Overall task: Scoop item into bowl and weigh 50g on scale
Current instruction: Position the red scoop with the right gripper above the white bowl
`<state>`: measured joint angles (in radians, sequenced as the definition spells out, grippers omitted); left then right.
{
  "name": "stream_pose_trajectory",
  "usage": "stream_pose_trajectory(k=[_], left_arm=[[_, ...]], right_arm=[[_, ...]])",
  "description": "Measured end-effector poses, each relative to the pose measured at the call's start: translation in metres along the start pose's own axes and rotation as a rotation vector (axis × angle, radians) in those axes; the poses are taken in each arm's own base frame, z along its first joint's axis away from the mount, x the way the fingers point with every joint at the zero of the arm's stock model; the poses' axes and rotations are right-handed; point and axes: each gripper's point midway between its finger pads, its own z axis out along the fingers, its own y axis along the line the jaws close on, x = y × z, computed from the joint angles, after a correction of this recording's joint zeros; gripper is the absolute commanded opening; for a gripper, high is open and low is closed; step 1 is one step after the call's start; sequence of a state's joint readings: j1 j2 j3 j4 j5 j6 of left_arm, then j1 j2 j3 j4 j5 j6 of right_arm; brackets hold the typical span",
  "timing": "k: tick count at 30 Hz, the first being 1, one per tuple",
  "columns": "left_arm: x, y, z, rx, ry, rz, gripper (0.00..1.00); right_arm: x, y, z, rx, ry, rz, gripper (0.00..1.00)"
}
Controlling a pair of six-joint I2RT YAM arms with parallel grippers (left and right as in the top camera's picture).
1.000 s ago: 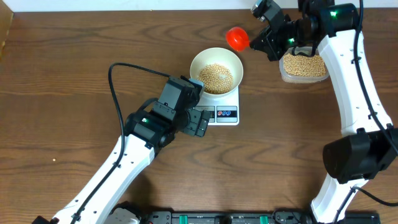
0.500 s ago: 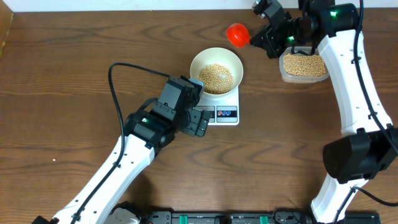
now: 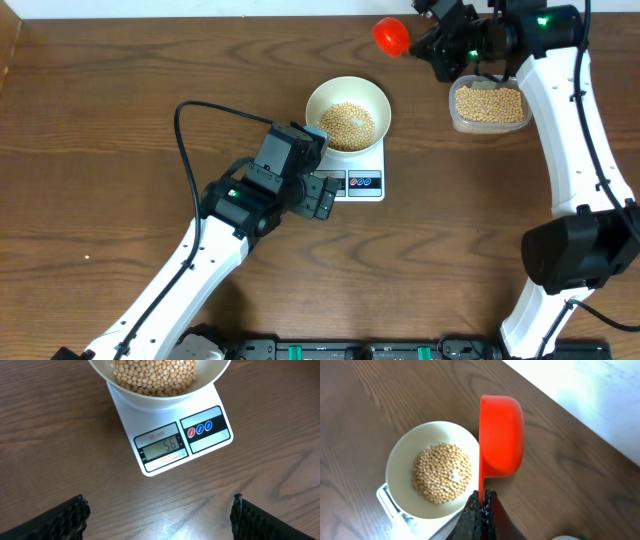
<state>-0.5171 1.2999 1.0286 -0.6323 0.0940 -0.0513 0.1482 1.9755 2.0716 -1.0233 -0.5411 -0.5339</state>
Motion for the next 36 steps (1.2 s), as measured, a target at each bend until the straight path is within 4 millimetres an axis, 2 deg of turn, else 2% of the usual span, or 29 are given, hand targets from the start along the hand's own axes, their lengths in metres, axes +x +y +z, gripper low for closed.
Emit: stream_pose_trajectory(k=[9,16,21,26,31,36], left_arm=[[0.000,0.000,0.000,0.000,0.000,0.000,0.92],[0.000,0.000,0.000,0.000,0.000,0.000,0.92],[0.000,0.000,0.000,0.000,0.000,0.000,0.93],[0.000,0.000,0.000,0.000,0.000,0.000,0.93],[0.000,0.000,0.000,0.000,0.000,0.000,0.92],[0.000,0.000,0.000,0.000,0.000,0.000,0.92]], right_arm=[[0.004,-0.001,-0.001,0.002,0.015,-0.035,0.01],[0.009,0.025,0.005,-0.076,0.053,-0.022,0.02],[0.008,0.048,0.027,-0.100,0.071,-0.072,0.01],[0.027,0.062,0.053,-0.120,0.128,-0.084,0.01],[0.052,0.063,0.070,-0.132,0.182,-0.054,0.01],[0.055,0.057,0.081,-0.110,0.160,-0.056,0.01]])
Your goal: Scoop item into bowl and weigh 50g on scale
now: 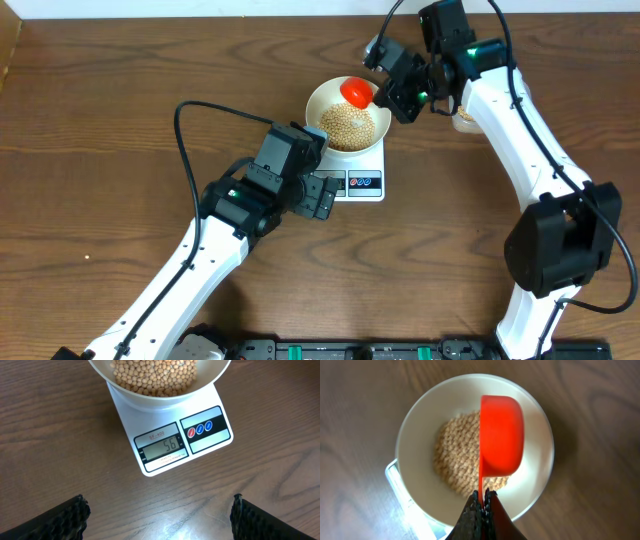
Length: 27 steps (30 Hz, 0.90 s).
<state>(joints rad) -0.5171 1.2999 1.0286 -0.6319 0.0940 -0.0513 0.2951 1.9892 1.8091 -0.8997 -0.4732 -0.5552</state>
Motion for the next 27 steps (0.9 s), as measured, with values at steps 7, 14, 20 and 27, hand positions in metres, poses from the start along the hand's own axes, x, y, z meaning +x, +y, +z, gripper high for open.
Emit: stream_pose_trajectory(k=[7,14,20,27], left_arm=[[0.000,0.000,0.000,0.000,0.000,0.000,0.92],[0.000,0.000,0.000,0.000,0.000,0.000,0.93],[0.000,0.000,0.000,0.000,0.000,0.000,0.92],[0.000,0.000,0.000,0.000,0.000,0.000,0.92]], right_arm=[[0.007,-0.004,0.017,0.011,-0.017,0.020,0.01],[0.013,0.001,0.033,0.006,-0.024,0.021,0.01],[0.015,0.005,0.047,0.006,-0.043,-0.004,0.01],[0.019,0.007,0.058,0.016,-0.057,-0.020,0.01]])
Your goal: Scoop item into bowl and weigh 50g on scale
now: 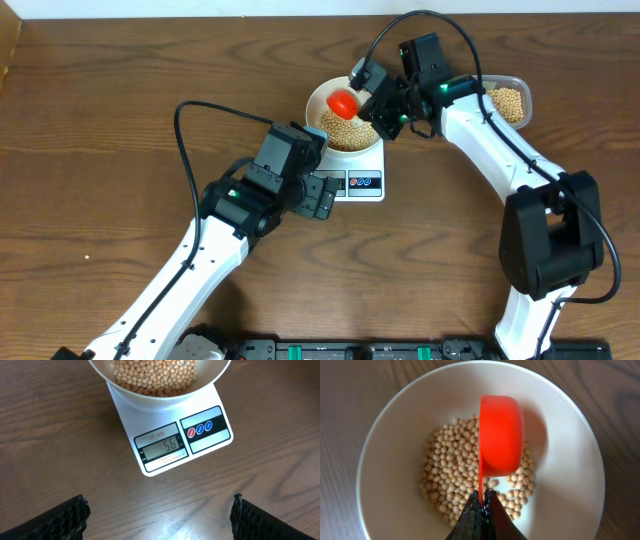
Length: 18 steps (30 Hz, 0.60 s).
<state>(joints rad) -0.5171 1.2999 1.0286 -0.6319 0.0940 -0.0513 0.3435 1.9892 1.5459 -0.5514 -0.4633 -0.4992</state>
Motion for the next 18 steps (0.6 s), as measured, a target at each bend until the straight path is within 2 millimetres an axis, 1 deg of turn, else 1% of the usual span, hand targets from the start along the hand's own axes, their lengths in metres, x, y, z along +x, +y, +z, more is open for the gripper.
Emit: stream_pose_trajectory(k=[4,11,15,18], left_arm=[[0.000,0.000,0.000,0.000,0.000,0.000,0.92],[0.000,0.000,0.000,0.000,0.000,0.000,0.92],[0.000,0.000,0.000,0.000,0.000,0.000,0.92],[0.000,0.000,0.000,0.000,0.000,0.000,0.92]], right_arm=[[0.001,-0.004,0.001,0.021,0.002,-0.004,0.01],[0.005,-0.005,0.002,0.029,0.013,-0.001,0.01],[0.006,0.000,0.005,0.021,0.022,-0.005,0.01],[0.007,0.008,0.009,0.007,0.028,-0.014,0.01]])
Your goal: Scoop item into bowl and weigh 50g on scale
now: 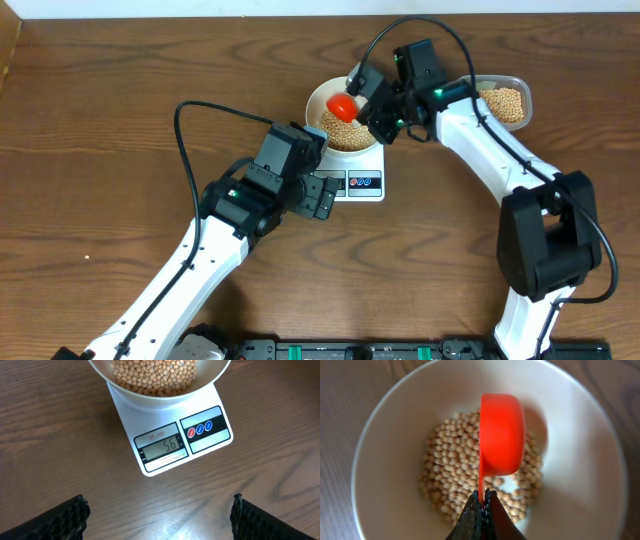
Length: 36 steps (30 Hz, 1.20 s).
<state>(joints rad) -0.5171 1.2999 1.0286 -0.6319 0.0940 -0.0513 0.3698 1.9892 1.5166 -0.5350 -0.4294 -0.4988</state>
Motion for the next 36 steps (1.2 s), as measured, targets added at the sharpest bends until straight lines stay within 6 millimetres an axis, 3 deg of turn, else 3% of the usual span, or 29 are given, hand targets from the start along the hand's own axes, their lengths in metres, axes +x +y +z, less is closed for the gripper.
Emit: stream_pose_trajectory(k=[7,23,36], left_arm=[[0.000,0.000,0.000,0.000,0.000,0.000,0.92],[0.000,0.000,0.000,0.000,0.000,0.000,0.92],[0.000,0.000,0.000,0.000,0.000,0.000,0.92]], right_arm=[[0.002,0.018,0.008,-0.039,0.016,-0.014,0.01],[0.016,0.036,0.005,-0.128,0.061,0.080,0.01],[0.018,0.028,-0.009,-0.210,0.011,0.227,0.01]])
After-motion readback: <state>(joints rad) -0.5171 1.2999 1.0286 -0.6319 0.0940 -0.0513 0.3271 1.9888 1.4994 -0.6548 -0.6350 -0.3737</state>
